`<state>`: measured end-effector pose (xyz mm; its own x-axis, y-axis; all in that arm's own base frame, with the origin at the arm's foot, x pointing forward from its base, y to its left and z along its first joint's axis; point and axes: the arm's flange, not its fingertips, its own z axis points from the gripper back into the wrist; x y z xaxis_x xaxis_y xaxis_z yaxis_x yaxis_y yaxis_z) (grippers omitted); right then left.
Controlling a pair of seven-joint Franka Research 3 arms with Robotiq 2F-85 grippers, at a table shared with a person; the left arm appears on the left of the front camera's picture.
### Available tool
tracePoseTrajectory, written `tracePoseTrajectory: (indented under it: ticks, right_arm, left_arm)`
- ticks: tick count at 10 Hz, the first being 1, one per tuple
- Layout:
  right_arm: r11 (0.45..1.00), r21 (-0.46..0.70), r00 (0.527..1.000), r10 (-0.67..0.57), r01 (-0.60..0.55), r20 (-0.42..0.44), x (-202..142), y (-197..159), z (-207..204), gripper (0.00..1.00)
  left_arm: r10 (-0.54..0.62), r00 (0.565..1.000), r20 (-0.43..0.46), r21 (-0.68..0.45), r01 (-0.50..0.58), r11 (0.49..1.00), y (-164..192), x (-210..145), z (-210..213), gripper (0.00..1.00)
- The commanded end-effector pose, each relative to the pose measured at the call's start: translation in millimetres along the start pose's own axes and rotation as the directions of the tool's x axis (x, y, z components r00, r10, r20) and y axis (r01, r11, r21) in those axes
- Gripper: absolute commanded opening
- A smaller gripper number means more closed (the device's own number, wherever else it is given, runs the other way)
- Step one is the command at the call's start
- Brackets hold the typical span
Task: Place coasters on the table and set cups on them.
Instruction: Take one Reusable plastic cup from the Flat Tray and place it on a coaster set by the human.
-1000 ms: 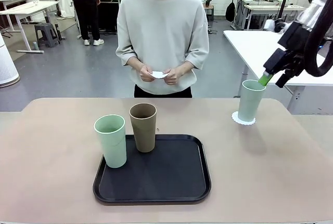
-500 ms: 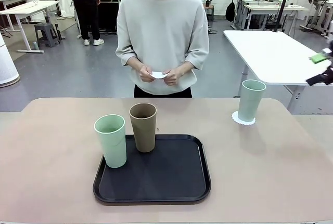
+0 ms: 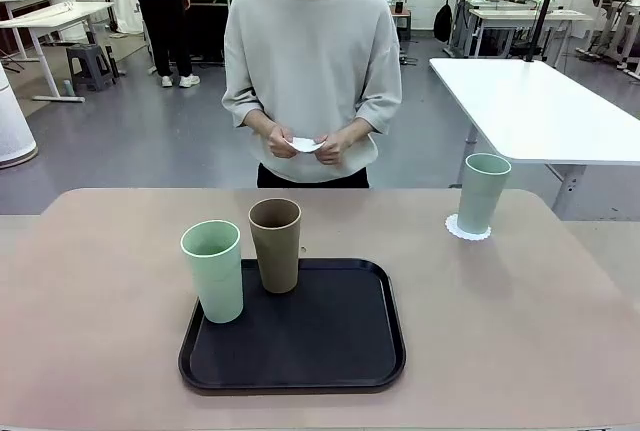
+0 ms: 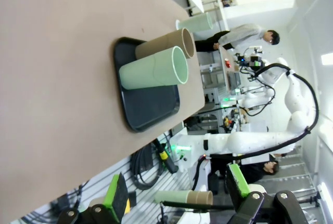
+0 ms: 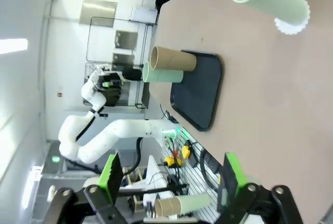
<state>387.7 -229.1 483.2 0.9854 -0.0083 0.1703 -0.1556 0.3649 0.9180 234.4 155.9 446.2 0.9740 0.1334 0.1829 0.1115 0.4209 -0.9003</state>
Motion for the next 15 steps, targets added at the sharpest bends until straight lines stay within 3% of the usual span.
tracePoseTrajectory:
  ticks: [1,4,5,6,15]
  right_arm:
    - [0.999,0.038,0.999,-0.035,0.034,0.034,-13.6,-9.4,-4.0,1.00]
    - [0.997,0.053,0.996,-0.052,0.048,0.074,-26.6,-22.1,1.1,1.00]
    - [0.999,0.045,0.999,0.020,-0.022,0.040,-20.7,-22.0,-1.2,1.00]
    - [0.997,0.042,0.997,-0.063,0.062,0.040,-24.8,-24.3,2.0,1.00]
    - [0.997,0.042,0.997,-0.063,0.062,0.040,-24.8,-24.3,2.0,1.00]
  left_arm:
    - [-0.006,1.000,0.010,-0.003,0.006,1.000,0.6,-0.3,1.0,1.00]
    - [-0.006,1.000,0.010,-0.003,0.006,1.000,0.6,-0.3,1.0,1.00]
    - [-0.006,1.000,0.010,-0.003,0.006,1.000,0.6,-0.3,1.0,1.00]
    - [-0.006,1.000,0.010,-0.003,0.006,1.000,0.6,-0.3,1.0,1.00]
    - [-0.006,1.000,0.010,-0.003,0.006,1.000,0.6,-0.3,1.0,1.00]
